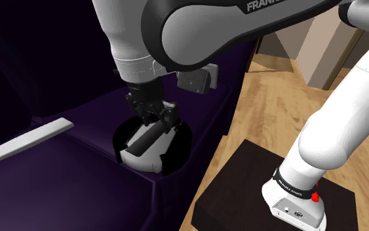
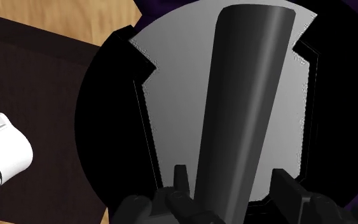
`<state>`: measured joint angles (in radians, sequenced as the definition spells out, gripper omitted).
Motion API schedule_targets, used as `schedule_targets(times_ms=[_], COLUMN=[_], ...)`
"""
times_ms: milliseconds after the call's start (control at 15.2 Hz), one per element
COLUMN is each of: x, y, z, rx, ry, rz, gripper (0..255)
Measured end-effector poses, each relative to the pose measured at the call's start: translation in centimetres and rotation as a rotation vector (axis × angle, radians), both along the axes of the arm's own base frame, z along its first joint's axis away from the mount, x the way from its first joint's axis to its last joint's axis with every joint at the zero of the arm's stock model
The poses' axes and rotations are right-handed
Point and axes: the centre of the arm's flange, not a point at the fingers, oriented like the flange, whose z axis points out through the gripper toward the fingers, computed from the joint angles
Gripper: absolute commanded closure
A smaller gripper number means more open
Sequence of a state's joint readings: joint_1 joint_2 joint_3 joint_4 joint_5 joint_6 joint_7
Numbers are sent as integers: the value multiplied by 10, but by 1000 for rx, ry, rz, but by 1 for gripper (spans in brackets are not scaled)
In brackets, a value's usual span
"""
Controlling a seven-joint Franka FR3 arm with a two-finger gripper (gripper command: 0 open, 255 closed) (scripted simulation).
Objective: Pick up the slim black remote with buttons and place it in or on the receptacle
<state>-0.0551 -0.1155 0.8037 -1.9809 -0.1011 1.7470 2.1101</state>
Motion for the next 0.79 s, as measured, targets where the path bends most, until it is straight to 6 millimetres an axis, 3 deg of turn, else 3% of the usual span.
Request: schedule_targets(times_ms=[330,594,792], x=[0,1,0], y=[0,9,11], z=[-1,37,46], rx=[0,1,0], ry=[2,1,2], rz=[0,0,0], gripper=[0,0,0])
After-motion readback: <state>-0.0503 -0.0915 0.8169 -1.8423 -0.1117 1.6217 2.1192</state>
